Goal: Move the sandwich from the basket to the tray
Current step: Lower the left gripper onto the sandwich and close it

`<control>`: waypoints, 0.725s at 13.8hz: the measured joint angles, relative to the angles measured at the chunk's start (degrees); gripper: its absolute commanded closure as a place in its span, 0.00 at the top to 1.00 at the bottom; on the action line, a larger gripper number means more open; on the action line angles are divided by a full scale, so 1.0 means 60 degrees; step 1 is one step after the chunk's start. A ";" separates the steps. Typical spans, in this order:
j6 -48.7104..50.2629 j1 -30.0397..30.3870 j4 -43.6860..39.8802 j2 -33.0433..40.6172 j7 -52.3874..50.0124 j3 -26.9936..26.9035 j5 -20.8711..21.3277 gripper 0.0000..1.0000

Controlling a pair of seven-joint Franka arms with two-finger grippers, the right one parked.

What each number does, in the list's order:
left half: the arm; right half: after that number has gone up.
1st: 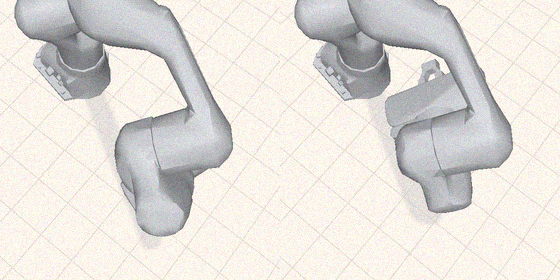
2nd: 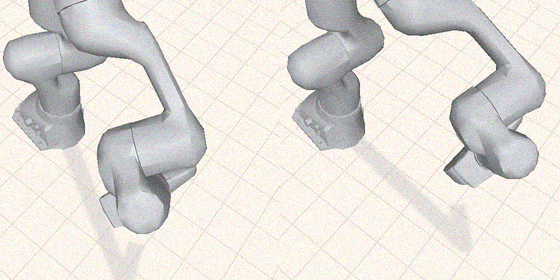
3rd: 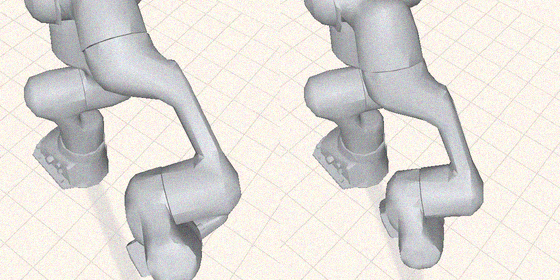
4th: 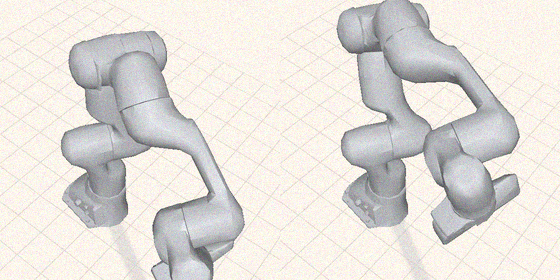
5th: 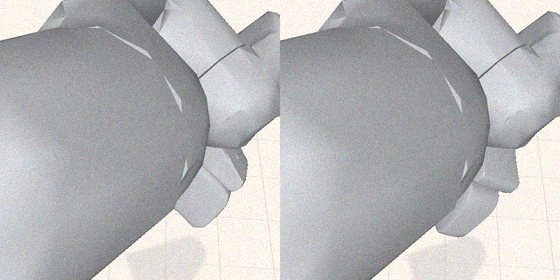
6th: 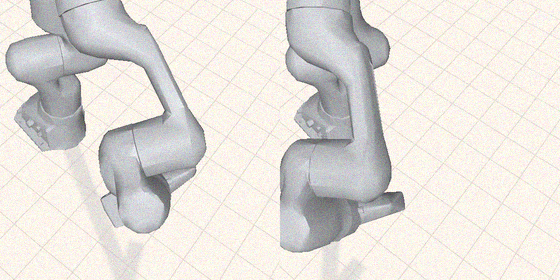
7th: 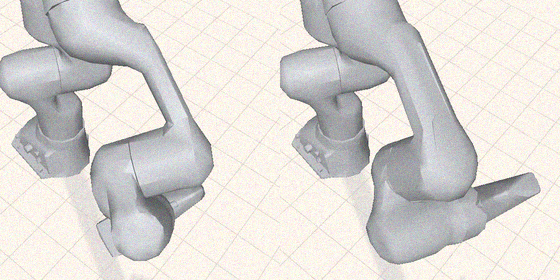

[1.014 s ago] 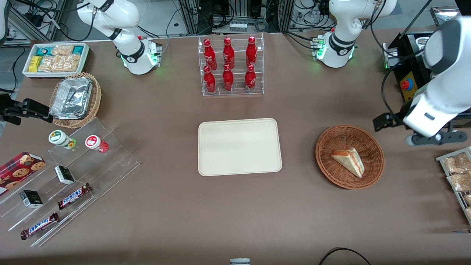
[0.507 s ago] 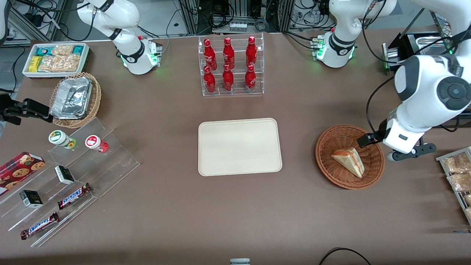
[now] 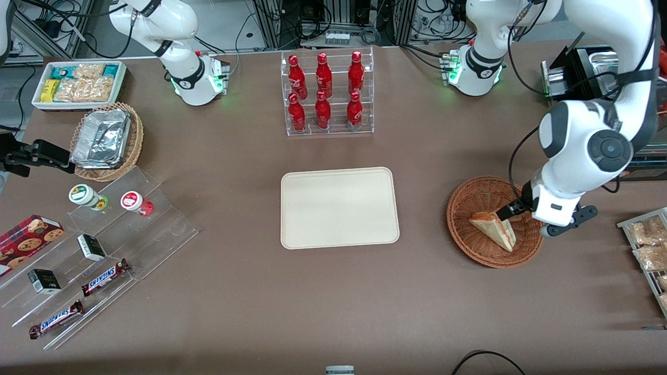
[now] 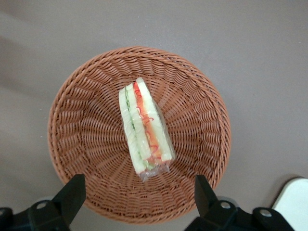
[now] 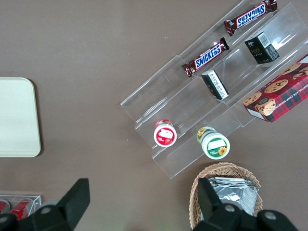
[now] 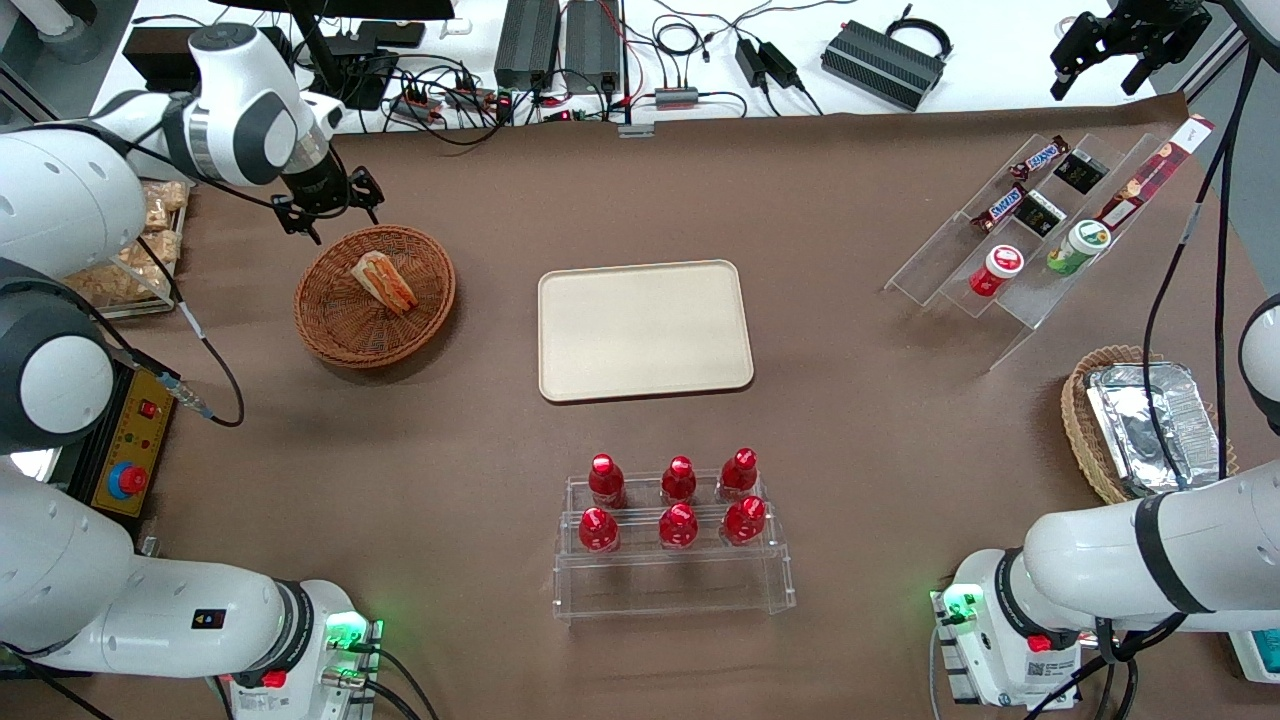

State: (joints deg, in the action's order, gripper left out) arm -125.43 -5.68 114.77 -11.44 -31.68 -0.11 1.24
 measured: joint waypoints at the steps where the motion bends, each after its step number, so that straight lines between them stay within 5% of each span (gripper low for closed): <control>1: -0.0360 0.0018 0.0200 -0.0070 -0.0072 -0.0011 -0.0004 1.00; 10: -0.2379 0.0220 0.1229 -0.0436 -0.0770 0.0025 -0.0164 1.00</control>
State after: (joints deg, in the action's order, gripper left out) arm -139.71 -4.36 122.15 -14.05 -36.30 0.04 0.25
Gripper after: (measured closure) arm 0.000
